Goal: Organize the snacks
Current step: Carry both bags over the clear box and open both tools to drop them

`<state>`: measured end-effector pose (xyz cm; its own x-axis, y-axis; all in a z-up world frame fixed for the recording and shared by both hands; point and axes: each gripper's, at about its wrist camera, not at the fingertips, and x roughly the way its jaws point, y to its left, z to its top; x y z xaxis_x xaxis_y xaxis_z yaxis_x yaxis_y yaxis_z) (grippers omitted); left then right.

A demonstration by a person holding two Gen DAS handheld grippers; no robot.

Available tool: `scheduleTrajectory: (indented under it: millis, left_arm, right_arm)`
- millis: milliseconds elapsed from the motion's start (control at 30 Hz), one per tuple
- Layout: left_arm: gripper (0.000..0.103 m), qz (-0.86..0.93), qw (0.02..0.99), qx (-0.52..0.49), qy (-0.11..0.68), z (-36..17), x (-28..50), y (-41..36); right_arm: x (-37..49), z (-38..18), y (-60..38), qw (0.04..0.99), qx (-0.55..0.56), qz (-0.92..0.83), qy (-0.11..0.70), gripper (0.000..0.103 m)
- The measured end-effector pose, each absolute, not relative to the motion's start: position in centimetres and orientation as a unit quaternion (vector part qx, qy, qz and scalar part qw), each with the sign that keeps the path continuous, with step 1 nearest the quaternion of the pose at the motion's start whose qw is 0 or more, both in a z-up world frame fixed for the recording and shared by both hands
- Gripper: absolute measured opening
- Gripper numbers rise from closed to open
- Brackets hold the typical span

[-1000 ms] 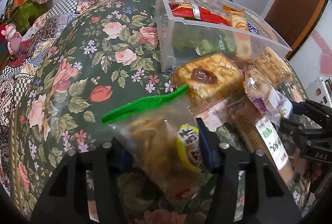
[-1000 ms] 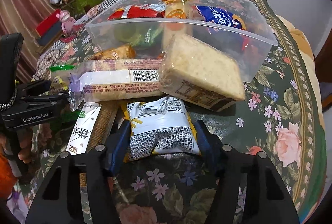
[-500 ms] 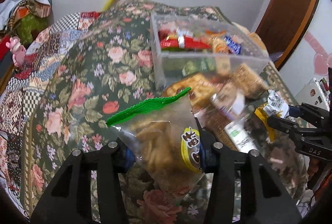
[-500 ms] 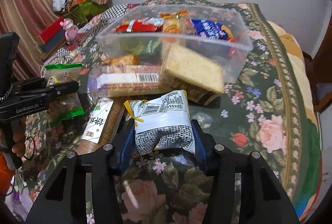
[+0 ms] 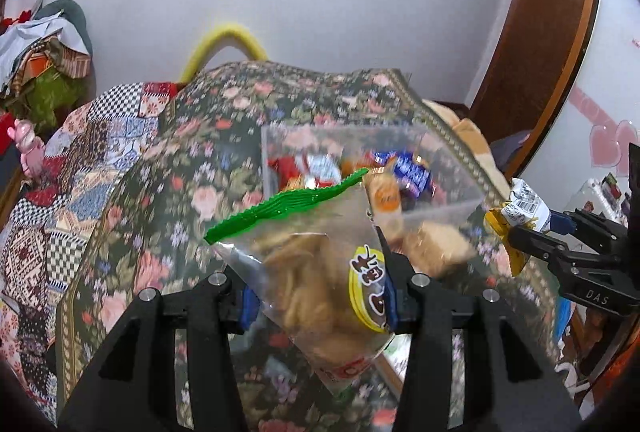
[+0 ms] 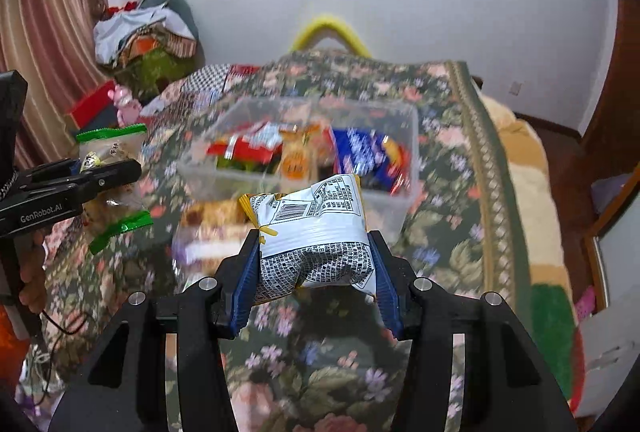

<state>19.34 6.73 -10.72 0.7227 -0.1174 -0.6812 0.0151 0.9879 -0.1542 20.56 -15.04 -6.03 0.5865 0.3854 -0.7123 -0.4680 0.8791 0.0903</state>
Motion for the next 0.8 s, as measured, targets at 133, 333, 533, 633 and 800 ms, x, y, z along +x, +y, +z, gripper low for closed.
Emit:
scheduleTrajectory:
  millis: [133,333,533,633,800]
  left_arm:
    - [0.047,-0.04,0.93,-0.077,0.357,-9.7,21.2,6.4]
    - [0.047,-0.043,0.933,-0.074,0.349,-9.1,24.3,5.6]
    - [0.047,-0.043,0.931,-0.073,0.355,-9.8,28.0,4.8]
    - [0.047,-0.043,0.928,-0.074,0.363,-10.7,29.8,4.6]
    - [0.047,-0.031,0.923,-0.088,0.372,-12.3,32.3,4.7]
  right_arm:
    - [21.6,-4.9,-15.2,0.898,-0.051,0.234,0.37,0.048]
    - [23.4,-3.9,-15.4,0.907,-0.042,0.231,0.351,0.048]
    - [25.5,-3.5,-15.0,0.911,-0.04,0.229,0.341,0.048]
    - [27.0,-4.0,-14.6,0.91,-0.038,0.226,0.345,0.048]
    - [29.5,-5.7,-14.0,0.904,-0.036,0.221,0.365,0.048]
